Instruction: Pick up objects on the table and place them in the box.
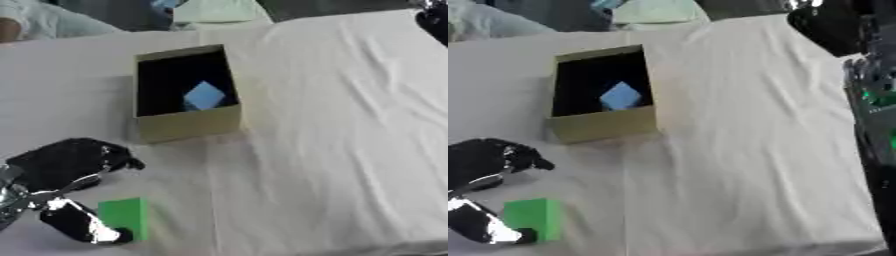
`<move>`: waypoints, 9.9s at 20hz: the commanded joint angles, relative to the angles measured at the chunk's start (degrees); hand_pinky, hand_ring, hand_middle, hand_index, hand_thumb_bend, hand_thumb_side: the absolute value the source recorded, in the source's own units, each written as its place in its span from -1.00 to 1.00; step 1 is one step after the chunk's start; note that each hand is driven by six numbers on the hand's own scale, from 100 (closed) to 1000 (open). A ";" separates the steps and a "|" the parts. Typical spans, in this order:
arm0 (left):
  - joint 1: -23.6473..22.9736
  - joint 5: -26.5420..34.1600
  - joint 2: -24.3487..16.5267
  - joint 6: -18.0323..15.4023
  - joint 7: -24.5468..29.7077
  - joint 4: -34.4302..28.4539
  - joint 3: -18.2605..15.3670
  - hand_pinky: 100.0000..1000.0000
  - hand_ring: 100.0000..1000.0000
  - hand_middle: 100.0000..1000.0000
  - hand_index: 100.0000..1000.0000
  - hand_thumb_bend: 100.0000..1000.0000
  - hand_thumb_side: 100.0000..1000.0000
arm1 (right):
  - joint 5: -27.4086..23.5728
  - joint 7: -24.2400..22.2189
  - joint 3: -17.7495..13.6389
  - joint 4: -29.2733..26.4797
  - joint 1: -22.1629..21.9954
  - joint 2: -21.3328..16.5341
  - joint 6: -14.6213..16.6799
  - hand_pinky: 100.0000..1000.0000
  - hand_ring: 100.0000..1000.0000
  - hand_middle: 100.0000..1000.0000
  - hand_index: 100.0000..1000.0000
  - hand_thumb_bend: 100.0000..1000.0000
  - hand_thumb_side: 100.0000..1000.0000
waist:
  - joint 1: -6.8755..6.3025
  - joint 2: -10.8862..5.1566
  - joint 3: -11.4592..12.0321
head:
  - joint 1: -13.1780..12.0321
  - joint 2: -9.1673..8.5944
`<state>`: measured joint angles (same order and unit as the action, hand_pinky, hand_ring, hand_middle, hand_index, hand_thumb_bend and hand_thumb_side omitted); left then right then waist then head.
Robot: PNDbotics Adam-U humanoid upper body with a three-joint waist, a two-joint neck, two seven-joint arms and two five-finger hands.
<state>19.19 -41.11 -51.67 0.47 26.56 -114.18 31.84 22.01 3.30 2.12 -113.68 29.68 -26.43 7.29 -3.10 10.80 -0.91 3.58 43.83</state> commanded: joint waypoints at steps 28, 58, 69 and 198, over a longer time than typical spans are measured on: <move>-3.85 1.93 -6.29 -7.49 -5.98 -0.41 -3.61 0.47 0.56 0.50 0.77 0.48 -0.27 | 0.07 0.16 -0.69 -0.91 -0.86 -0.76 -0.30 0.61 0.40 -0.07 0.60 -1.00 0.38 | -0.17 -2.33 1.06 | 1.87 0.29; 2.89 4.03 -0.14 -3.39 4.10 -0.41 0.34 0.43 0.53 0.47 0.72 0.26 -0.42 | -0.40 -0.17 -0.19 -0.91 -0.46 -0.20 -0.34 0.61 0.39 -0.08 0.60 -1.00 0.38 | 0.00 -1.50 0.05 | 1.49 0.29; 5.22 5.23 2.12 -3.07 7.08 -0.41 1.53 0.05 0.12 0.12 0.61 0.46 -0.68 | -0.45 -0.02 -0.21 -0.91 -0.90 0.22 -0.53 0.61 0.39 -0.08 0.60 -1.00 0.38 | -0.03 -1.52 -0.13 | 1.49 0.29; 15.58 6.49 2.32 8.61 8.50 -0.41 -11.50 -1.00 -0.53 -0.47 -0.10 -0.51 -1.00 | 0.04 0.93 -0.95 -0.91 -1.86 1.09 -0.96 0.61 0.39 -0.09 0.60 -1.00 0.38 | -0.12 -1.22 -0.63 | 3.44 0.29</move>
<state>33.76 -36.36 -47.30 8.37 35.26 -114.08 22.49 21.99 4.25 1.73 -113.68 26.84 -24.03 6.24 -3.36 10.56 -1.56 7.07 43.83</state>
